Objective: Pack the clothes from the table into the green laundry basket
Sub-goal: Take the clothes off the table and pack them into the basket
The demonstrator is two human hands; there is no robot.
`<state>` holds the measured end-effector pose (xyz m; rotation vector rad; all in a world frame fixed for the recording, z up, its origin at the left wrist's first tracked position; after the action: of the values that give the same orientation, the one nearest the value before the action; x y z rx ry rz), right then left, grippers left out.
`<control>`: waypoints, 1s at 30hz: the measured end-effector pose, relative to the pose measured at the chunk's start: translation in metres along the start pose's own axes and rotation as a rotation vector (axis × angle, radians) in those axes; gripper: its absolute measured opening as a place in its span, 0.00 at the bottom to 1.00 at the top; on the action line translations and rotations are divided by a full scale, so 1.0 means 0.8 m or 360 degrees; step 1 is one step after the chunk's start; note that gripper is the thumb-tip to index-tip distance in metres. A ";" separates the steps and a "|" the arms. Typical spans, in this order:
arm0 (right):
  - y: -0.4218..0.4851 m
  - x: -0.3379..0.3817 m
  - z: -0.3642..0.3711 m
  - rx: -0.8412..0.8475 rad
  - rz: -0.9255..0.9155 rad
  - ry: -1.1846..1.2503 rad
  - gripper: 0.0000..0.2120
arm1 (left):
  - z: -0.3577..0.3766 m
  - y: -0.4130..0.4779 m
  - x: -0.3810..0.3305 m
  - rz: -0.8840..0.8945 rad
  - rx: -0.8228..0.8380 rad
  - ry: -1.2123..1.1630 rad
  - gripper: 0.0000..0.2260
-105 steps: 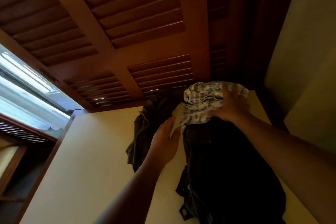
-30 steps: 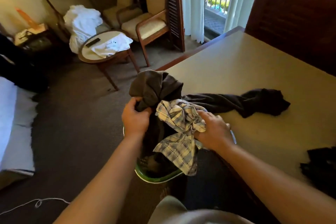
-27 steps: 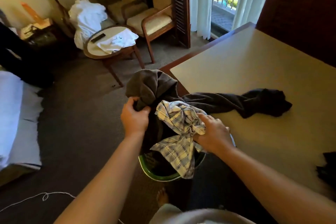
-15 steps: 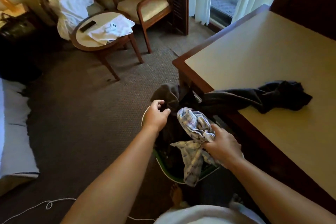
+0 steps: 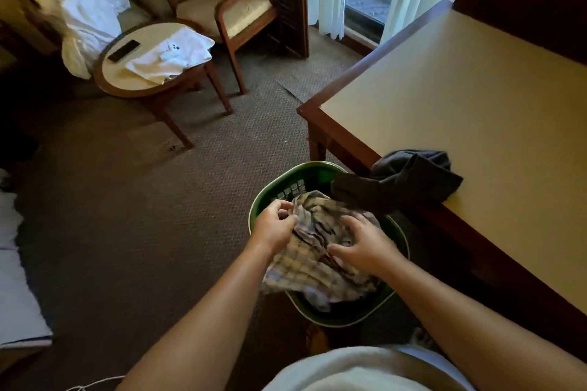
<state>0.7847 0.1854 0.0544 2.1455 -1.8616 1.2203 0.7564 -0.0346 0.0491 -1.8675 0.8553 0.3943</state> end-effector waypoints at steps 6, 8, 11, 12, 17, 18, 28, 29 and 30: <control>-0.003 0.006 -0.020 -0.0317 -0.0291 -0.0230 0.31 | 0.015 0.004 0.009 -0.0018 0.0066 0.0029 0.08; 0.004 0.000 -0.033 -0.0440 -0.0440 -0.0730 0.30 | 0.021 0.005 0.014 -0.0036 0.0082 0.0000 0.07; 0.019 -0.020 -0.059 -0.0309 -0.0384 -0.1359 0.37 | 0.033 -0.001 0.019 -0.0069 0.0118 -0.0023 0.06; 0.024 -0.027 -0.069 -0.0222 -0.0335 -0.1525 0.40 | 0.037 -0.002 0.020 -0.0089 0.0127 -0.0030 0.06; 0.053 -0.063 -0.113 -0.0056 -0.0153 -0.1689 0.38 | 0.052 -0.007 0.020 -0.0161 0.0083 -0.0076 0.08; 0.059 -0.063 -0.116 -0.0008 -0.0159 -0.1657 0.36 | 0.053 -0.008 0.022 -0.0189 0.0065 -0.0102 0.09; 0.083 0.023 -0.074 -0.0285 -0.0967 -0.0777 0.17 | 0.055 -0.032 0.046 -0.0482 -0.0337 -0.0396 0.12; 0.088 0.026 -0.061 -0.0212 -0.0960 -0.0689 0.18 | 0.058 -0.034 0.048 -0.0508 -0.0367 -0.0441 0.11; 0.095 0.023 -0.046 -0.0090 -0.0915 -0.0637 0.19 | 0.060 -0.035 0.050 -0.0522 -0.0400 -0.0464 0.11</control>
<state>0.7000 0.1680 0.0569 2.7571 -1.1849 0.6474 0.8090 -0.0001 0.0216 -2.0722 0.3062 0.5694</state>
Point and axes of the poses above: each hand's wrist, its own y-axis towards the middle knuckle, its own z-axis out of the palm, x = y × z, the point moved 5 cm from there along y, towards the middle knuckle, and after that the axes turned 14 degrees about -z, right-handed, at the moved point
